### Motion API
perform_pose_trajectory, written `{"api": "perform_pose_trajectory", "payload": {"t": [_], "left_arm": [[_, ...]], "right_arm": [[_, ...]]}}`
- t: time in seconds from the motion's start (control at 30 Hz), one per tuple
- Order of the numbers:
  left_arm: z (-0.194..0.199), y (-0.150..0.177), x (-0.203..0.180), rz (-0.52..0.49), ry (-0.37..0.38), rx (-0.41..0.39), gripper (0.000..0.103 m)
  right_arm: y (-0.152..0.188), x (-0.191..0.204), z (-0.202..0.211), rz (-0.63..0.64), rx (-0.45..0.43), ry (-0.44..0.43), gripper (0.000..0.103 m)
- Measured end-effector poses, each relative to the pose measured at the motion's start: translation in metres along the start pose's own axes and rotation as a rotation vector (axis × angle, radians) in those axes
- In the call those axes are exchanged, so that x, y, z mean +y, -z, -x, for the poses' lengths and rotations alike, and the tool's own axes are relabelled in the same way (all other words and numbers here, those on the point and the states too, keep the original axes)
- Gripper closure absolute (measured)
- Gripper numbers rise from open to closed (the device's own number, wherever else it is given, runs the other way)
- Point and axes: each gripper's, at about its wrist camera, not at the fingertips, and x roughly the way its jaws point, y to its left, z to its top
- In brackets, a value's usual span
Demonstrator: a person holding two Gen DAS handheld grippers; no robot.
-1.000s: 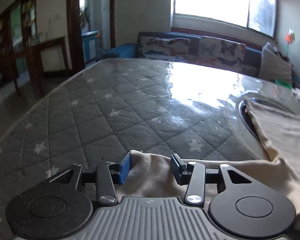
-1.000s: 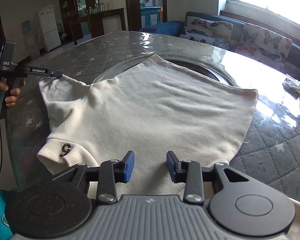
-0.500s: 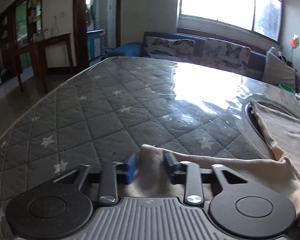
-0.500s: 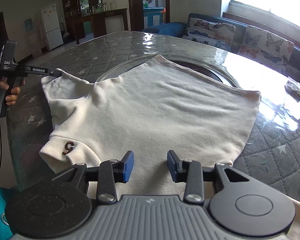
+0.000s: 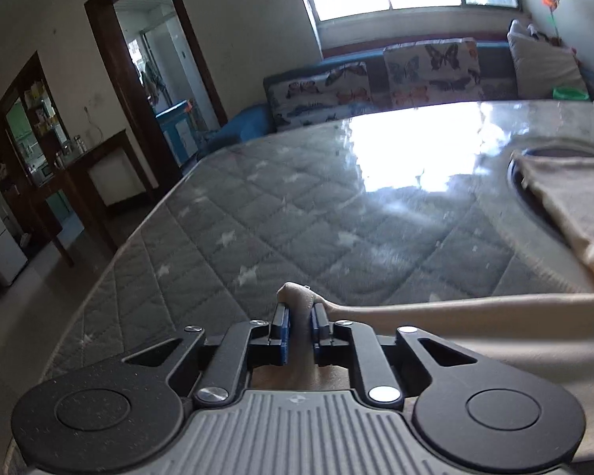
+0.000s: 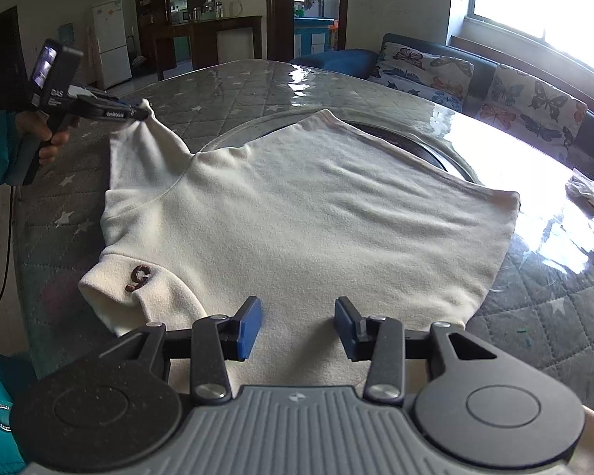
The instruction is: Fold clothes
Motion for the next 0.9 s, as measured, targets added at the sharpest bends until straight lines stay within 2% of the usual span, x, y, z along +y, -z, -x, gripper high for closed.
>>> {"api": "perform_pose_trajectory", "payload": {"t": [0.2,0.33,0.47,0.57,0.73,0.83,0.9], "left_arm": [[-0.001,-0.002,0.006,0.036,-0.061,0.009,0.063],[0.010,-0.007,0.008,0.068,-0.101,-0.005,0.062],[0.036,-0.009,-0.001,0.086,-0.054,-0.051,0.062],[0.061,-0.008,-0.021,0.078,0.089,-0.073,0.062],[0.100,0.002,-0.066,0.043,0.438,-0.090,0.066],[0.112,0.010,-0.088,-0.021,0.552,-0.104,0.068],[0.114,0.016,-0.098,-0.047,0.601,-0.093,0.068]], "right_arm": [[-0.004,0.006,0.006,0.011,-0.022,-0.006,0.062],[-0.007,0.016,0.012,0.013,-0.051,-0.035,0.062],[-0.004,0.027,0.010,0.035,-0.046,-0.064,0.062],[0.001,0.037,0.007,0.061,-0.028,-0.074,0.062],[0.003,0.041,0.012,0.054,-0.045,-0.071,0.062],[0.006,0.041,0.015,0.036,-0.051,-0.076,0.062],[0.010,0.042,0.016,0.026,-0.047,-0.082,0.062]]}}
